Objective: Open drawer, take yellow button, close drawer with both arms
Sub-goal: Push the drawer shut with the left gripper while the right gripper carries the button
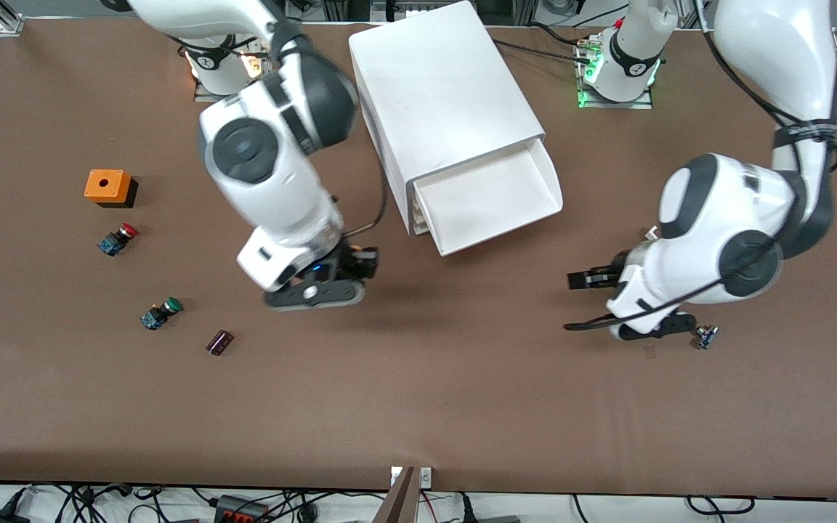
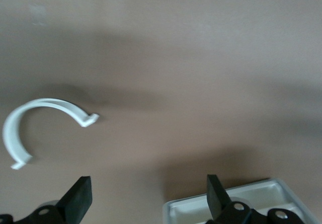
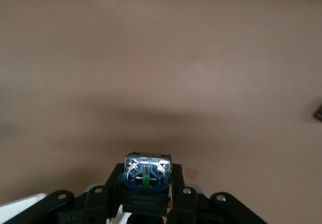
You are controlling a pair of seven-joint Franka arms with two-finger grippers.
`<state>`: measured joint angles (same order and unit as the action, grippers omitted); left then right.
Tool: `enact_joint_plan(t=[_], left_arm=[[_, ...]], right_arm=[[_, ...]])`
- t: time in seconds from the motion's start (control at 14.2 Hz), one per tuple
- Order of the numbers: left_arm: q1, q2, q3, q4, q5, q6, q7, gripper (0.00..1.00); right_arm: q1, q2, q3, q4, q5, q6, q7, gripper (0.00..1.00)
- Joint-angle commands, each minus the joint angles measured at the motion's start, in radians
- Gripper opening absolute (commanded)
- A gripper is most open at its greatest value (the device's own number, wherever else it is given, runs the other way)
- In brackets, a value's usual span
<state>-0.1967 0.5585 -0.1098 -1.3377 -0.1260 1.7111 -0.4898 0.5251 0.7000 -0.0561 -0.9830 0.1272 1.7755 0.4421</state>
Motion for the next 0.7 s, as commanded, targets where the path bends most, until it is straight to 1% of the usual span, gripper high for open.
enact_joint_plan(t=[0.0, 0.14, 0.21, 0.35, 0.49, 0.63], left_arm=[[-0.065, -0.046, -0.002, -0.113, -0.014, 0.109, -0.125, 1.00], [-0.058, -0.097, -0.062, -0.239, -0.014, 0.235, -0.177, 1.00], [-0.058, -0.114, -0.083, -0.277, -0.014, 0.272, -0.188, 1.00], [-0.067, -0.121, -0.117, -0.297, -0.014, 0.288, -0.283, 1.00], [-0.055, -0.134, -0.155, -0.331, -0.012, 0.300, -0.300, 1.00], [-0.055, -0.173, -0.181, -0.394, -0.014, 0.300, -0.302, 1.00]], right_arm=[[-0.059, -0.010, 0.019, -0.078, 0.035, -0.040, -0.054, 0.00], [-0.103, -0.016, 0.019, -0.137, 0.040, -0.030, -0.147, 0.00], [-0.131, -0.017, 0.019, -0.166, 0.040, -0.034, -0.195, 0.00], [-0.157, -0.039, 0.018, -0.250, 0.040, -0.037, -0.281, 0.00], [-0.187, -0.060, 0.018, -0.334, 0.040, -0.028, -0.315, 0.00], [-0.203, -0.070, 0.015, -0.385, 0.035, -0.013, -0.383, 0.00]])
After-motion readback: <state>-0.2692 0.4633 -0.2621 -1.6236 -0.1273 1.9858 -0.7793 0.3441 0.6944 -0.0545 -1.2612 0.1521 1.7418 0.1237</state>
